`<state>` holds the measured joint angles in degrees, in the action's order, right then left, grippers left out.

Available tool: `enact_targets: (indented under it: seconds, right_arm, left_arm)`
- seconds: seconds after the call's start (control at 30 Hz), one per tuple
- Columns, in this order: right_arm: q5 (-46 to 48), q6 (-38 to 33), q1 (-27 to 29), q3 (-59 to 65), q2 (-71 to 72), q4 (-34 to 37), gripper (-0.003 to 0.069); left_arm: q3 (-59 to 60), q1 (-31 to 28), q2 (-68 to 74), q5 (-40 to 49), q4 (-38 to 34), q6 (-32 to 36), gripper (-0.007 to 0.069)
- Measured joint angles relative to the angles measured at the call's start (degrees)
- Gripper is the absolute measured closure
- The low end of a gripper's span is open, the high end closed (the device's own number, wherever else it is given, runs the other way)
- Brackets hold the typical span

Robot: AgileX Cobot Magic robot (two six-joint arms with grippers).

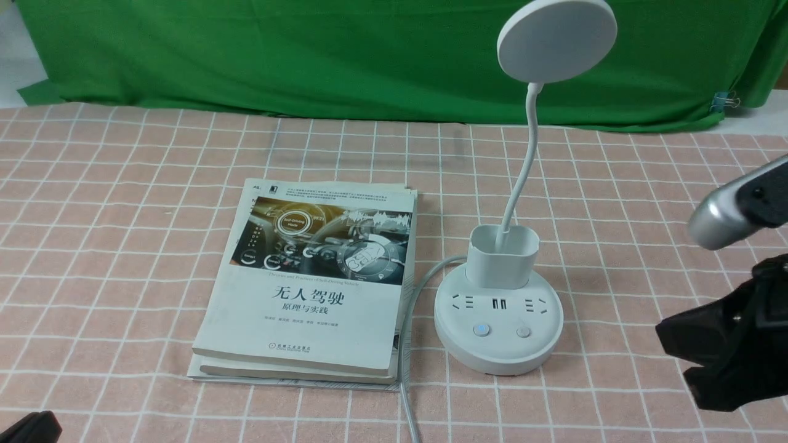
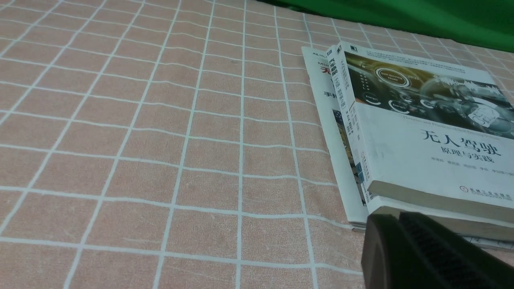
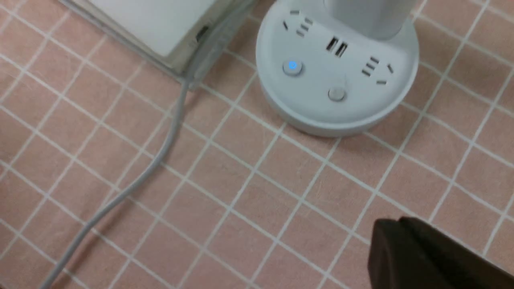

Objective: Turn off the table lamp on the pink coffee tablecloth by hand.

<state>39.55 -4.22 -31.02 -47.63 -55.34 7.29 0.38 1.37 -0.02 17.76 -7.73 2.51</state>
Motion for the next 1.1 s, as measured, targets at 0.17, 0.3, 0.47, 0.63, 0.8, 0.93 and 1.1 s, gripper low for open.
enact_targets:
  seconds: [0.17,0.3,0.47,0.63,0.8,0.93,1.1]
  right_arm:
    - [-2.14,0.0,0.0,0.0,5.44,-1.88,0.061]
    - [-2.44,0.22,0.0,0.09,7.93,-4.44,0.0624]
    - [-5.71,2.26,4.32,5.14,12.86,-7.96,0.0624]
    - [-14.37,2.57,17.93,18.71,23.36,-8.02,0.0624]
    - [-27.8,2.51,30.38,35.35,37.45,-8.08,0.0624]
    - [-32.47,2.51,34.51,44.12,46.0,-8.08,0.0624]
    - [-32.98,2.04,35.62,47.98,50.74,-8.31,0.0624]
  left_arm:
    - [0.0,0.0,0.0,0.0,0.0,0.0,0.0618]
    - [0.0,0.0,0.0,0.0,0.0,0.0,0.0618]
    - [0.0,0.0,0.0,0.0,0.0,0.0,0.0618]
    - [0.0,0.0,0.0,0.0,0.0,0.0,0.0618]
    - [0.0,0.0,0.0,0.0,0.0,0.0,0.0618]
    - [0.0,0.0,0.0,0.0,0.0,0.0,0.0618]
    - [0.0,0.0,0.0,0.0,0.0,0.0,0.0618]
